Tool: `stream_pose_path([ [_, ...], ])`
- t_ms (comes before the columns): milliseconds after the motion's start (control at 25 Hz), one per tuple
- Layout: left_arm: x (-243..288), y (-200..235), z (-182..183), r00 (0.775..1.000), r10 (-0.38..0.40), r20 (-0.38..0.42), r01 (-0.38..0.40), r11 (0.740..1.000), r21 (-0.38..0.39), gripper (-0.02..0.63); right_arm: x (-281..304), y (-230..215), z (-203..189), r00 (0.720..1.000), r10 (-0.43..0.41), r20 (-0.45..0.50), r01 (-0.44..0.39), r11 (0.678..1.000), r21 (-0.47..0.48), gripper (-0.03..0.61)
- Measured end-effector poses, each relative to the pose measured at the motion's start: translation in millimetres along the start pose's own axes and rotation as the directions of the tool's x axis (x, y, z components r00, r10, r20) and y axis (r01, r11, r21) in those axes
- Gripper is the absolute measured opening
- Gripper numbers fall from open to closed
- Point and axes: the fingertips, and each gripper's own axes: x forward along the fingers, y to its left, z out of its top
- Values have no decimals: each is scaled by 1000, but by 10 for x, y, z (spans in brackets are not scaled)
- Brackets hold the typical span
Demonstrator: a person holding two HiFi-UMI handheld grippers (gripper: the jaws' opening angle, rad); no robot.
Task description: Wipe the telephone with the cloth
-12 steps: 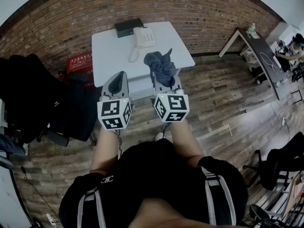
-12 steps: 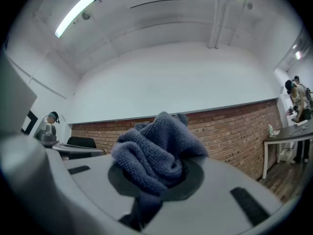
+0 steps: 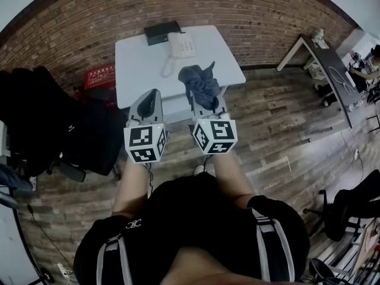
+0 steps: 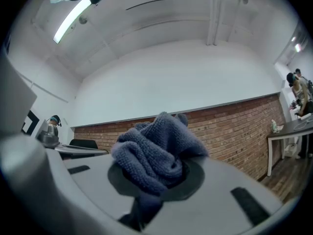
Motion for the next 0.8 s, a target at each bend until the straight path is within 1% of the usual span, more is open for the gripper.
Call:
stream_pose_path([
  [240, 311, -181, 51, 1000, -9, 3, 9, 999, 34, -5, 139, -295, 31, 1000, -2, 9, 2, 1000, 6, 35],
  [400, 596, -335, 147, 1000, -2, 4, 2, 999, 52, -5, 280, -553, 83, 1000, 19, 6, -19, 1000, 12, 35],
  [600, 929, -535, 271, 1000, 13, 14, -14, 999, 48, -5, 435, -919, 179, 999, 32, 10, -32, 999, 11, 35],
  [800, 1239, -697, 235, 999, 40, 8, -40, 999, 16, -5, 515, -1284, 147, 999, 51, 1, -51, 999, 18, 35],
])
